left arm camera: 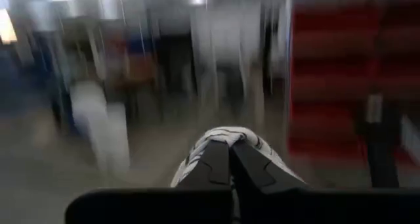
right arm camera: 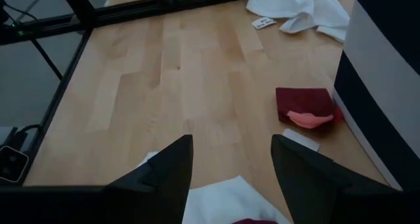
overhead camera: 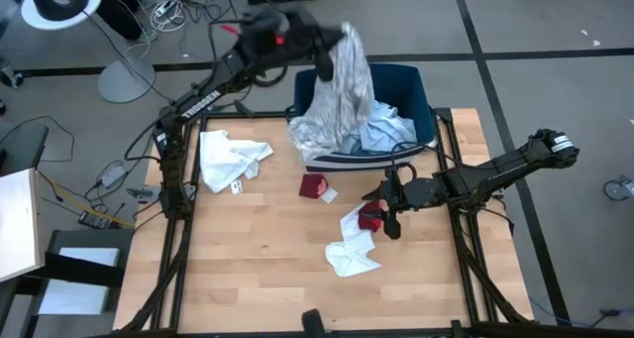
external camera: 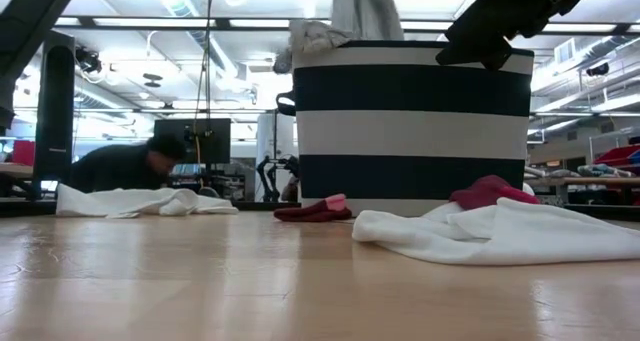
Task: Sort clothes
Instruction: Put the white shirt into the blue bin, then put the red socks into the blue bin
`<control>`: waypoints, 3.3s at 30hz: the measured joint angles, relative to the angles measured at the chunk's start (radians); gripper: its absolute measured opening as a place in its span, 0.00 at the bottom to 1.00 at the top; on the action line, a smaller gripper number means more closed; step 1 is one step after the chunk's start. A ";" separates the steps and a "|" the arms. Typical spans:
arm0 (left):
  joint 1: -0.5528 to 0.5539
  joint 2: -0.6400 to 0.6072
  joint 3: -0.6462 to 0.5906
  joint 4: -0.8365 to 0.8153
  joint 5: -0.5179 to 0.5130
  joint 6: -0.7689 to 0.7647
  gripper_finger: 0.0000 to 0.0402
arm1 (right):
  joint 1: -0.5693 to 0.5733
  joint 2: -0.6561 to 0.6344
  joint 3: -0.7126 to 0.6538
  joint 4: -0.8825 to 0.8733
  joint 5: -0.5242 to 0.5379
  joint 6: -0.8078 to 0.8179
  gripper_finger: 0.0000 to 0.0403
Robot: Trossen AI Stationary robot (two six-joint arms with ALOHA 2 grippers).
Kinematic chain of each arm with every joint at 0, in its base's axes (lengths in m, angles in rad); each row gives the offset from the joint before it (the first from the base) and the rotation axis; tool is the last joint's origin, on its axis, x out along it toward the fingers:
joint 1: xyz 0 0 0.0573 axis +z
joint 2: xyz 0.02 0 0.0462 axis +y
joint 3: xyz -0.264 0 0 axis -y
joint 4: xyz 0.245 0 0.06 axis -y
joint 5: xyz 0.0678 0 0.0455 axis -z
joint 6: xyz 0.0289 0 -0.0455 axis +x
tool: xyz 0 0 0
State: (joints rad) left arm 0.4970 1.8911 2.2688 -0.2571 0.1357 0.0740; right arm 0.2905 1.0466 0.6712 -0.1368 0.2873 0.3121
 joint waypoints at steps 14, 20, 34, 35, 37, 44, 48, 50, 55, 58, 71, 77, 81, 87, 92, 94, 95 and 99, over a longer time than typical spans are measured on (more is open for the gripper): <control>-0.019 0.293 0.000 -0.682 -0.022 -0.026 0.00 | 0.000 0.000 0.000 0.001 0.000 0.008 0.52; -0.047 0.462 0.004 -0.633 -0.014 -0.039 0.00 | 0.000 0.000 0.000 0.000 0.000 0.025 0.52; -0.059 0.546 0.076 -0.581 0.010 -0.131 0.19 | 0.000 0.000 0.000 -0.004 0.000 0.018 0.52; -0.059 0.545 0.088 -0.600 0.022 -0.131 0.20 | 0.000 0.000 0.000 -0.006 0.000 0.018 0.52; -0.059 0.498 0.056 -0.599 0.049 -0.117 0.22 | 0.000 0.000 0.000 -0.011 0.000 0.018 0.52; -0.127 0.331 0.053 -0.673 -0.007 -0.005 0.23 | 0.001 0.000 0.000 -0.022 -0.002 0.032 0.52; -0.184 0.239 0.054 -0.726 0.029 0.011 0.22 | 0.006 0.006 0.000 -0.038 -0.022 0.035 0.52; -0.221 0.199 0.054 -0.760 0.035 0.032 0.22 | 0.012 0.014 0.000 -0.057 -0.022 0.053 0.52; -0.287 0.076 -0.005 -0.785 0.004 0.051 0.22 | 0.029 0.037 -0.035 -0.086 -0.018 0.124 0.52; -0.321 -0.029 -0.110 -0.765 -0.044 0.045 0.22 | 0.031 0.033 -0.076 -0.087 -0.018 0.204 0.52; -0.511 -0.695 -1.041 -0.155 -0.238 -0.087 0.22 | 0.084 0.030 -0.193 -0.109 0.075 0.396 0.52; -0.628 -0.922 -1.461 0.239 -0.239 -0.131 0.22 | 0.087 0.068 -0.291 0.001 0.126 0.394 0.49; -0.682 -1.001 -1.682 0.452 -0.284 -0.162 0.22 | 0.086 0.129 -0.366 0.188 0.149 0.392 0.45; -0.709 -1.000 -1.942 0.805 -0.306 -0.214 0.22 | 0.074 0.278 -0.400 0.298 0.186 0.406 0.26; -0.710 -0.965 -2.096 1.097 -0.304 -0.256 0.22 | 0.075 0.347 -0.358 0.336 0.175 0.374 0.04; -0.710 -0.962 -2.141 1.156 -0.310 -0.268 0.22 | 0.075 0.329 -0.328 0.302 0.143 0.341 0.04; -0.710 -0.961 -2.156 1.160 -0.315 -0.273 0.22 | 0.075 0.314 -0.309 0.285 0.139 0.317 0.03; -0.710 -0.960 -2.194 1.166 -0.326 -0.301 0.22 | 0.075 0.227 -0.189 0.168 0.137 0.249 0.01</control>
State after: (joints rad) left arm -0.2127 0.9310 0.0750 0.9088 -0.1898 -0.2269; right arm 0.3656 1.2741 0.4821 0.0315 0.4240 0.5608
